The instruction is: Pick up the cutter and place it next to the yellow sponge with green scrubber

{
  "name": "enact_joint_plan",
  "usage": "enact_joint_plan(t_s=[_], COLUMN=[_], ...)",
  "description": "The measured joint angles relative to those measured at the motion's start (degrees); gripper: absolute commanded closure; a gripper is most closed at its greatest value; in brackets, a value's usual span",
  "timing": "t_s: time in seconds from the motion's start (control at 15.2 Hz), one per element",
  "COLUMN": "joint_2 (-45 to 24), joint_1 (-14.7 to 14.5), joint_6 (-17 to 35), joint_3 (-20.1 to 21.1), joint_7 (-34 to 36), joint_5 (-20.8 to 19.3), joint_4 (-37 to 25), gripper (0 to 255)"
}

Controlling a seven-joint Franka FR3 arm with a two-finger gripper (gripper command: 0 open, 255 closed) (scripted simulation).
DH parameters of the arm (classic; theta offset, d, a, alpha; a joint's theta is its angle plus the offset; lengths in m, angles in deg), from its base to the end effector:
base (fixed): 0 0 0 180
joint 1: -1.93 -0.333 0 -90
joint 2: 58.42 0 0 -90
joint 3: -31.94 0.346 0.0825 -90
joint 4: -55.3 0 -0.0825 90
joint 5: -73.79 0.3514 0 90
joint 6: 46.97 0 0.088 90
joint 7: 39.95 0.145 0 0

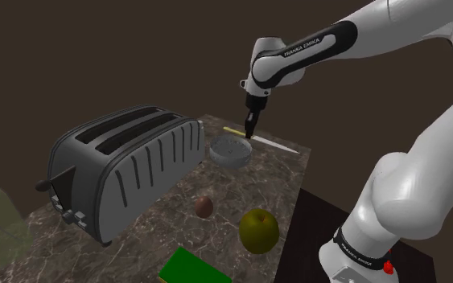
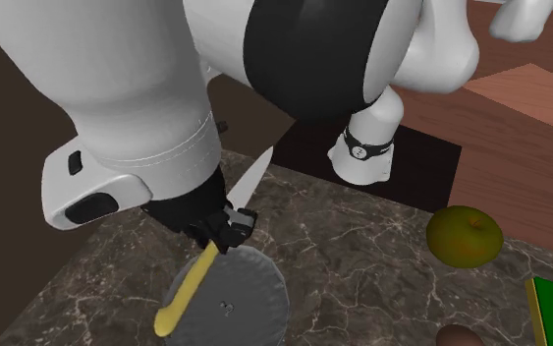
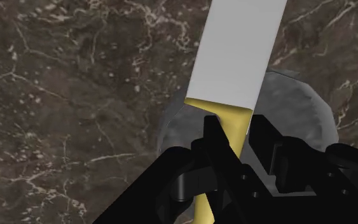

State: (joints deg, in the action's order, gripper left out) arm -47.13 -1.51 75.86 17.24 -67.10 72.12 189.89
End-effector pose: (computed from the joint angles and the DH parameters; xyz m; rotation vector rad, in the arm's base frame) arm 0.4303 -0.0899 0.4158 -3.0785 -0.4628 0.0079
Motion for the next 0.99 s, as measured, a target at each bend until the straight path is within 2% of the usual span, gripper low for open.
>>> enact_joint_plan(t_s=[0.46, 0.99], joint_2=[2.3, 0.6], joint_1=[-4.6, -9.9], joint_6=[-0.1, 0.2], joint_3=[6.6, 14.0], joint_7=[10.4, 21.9], joint_5=[1.3, 3.5], joint_4=[2.1, 0.7], gripper=[255, 255])
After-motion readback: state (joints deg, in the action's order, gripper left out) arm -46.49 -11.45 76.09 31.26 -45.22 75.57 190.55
